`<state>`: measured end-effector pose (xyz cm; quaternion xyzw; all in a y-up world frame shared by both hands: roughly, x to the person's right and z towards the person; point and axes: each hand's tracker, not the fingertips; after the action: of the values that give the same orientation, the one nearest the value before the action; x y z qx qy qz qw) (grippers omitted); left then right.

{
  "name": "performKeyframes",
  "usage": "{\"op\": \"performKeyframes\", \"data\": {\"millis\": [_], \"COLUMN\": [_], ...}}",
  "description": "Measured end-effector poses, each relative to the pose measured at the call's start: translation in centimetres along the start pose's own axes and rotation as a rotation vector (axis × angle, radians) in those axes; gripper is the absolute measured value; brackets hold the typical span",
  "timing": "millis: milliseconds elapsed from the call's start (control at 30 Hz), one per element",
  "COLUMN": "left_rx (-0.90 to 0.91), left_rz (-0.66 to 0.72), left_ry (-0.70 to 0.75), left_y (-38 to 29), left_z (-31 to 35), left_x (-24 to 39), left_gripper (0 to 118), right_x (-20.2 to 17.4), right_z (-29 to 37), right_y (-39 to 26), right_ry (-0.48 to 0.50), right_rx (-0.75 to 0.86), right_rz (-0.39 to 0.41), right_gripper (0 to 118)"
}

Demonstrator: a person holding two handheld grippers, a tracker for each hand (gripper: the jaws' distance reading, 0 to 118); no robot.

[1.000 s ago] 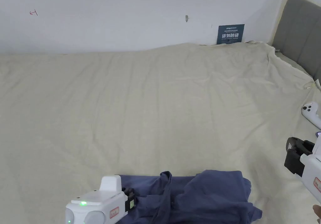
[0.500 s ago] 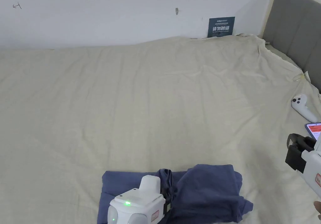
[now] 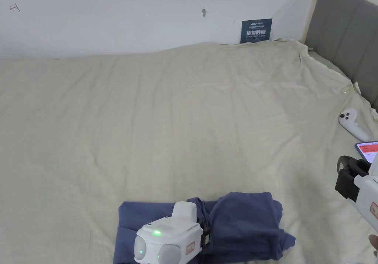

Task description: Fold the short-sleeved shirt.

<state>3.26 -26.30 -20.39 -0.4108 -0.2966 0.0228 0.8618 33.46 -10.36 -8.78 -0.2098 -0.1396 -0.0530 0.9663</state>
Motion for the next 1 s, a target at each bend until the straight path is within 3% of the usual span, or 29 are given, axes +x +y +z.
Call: {"op": "performKeyframes", "data": {"millis": [267, 533, 600, 667, 733, 800, 833, 867, 1000], "left_rx": [0.060, -0.033, -0.041, -0.071, -0.091, -0.097, -0.101, -0.107, -0.149], "left_rz": [0.024, 0.194, 0.249, 0.322, 0.392, 0.421, 0.429, 0.433, 0.500], "left_ry": [-0.078, -0.111, -0.091, -0.090, -0.095, -0.076, -0.072, -0.074, -0.097], "left_y": [4.7, 6.3, 5.9, 5.4, 4.7, 4.0, 3.7, 3.5, 2.3], "left_z": [8.0, 12.4, 12.6, 12.3, 11.9, 11.2, 10.9, 10.6, 9.0], "left_x": [-4.2, -13.4, -15.5, -17.5, -19.2, -20.5, -20.8, -21.2, -22.2], "left_gripper": [0, 0, 9, 34, 40, 74, 83, 88, 90], "right_x": [-0.7, -1.8, -2.1, -2.4, -2.6, -2.7, -2.7, -2.7, -2.6], "right_z": [0.3, 0.0, -0.1, -0.3, -0.4, -0.5, -0.5, -0.6, -0.7], "right_y": [0.9, 0.9, 0.8, 0.7, 0.6, 0.5, 0.5, 0.5, 0.4], "right_ry": [0.018, 0.040, 0.046, 0.051, 0.057, 0.061, 0.061, 0.061, 0.055], "right_rx": [0.024, 0.025, 0.021, 0.016, 0.010, 0.005, 0.004, 0.002, -0.003], "right_rz": [0.012, 0.012, 0.012, 0.015, 0.018, 0.022, 0.024, 0.025, 0.025], "right_gripper": [0, 0, 0, 0, 0, 0, 0, 0, 0]}}
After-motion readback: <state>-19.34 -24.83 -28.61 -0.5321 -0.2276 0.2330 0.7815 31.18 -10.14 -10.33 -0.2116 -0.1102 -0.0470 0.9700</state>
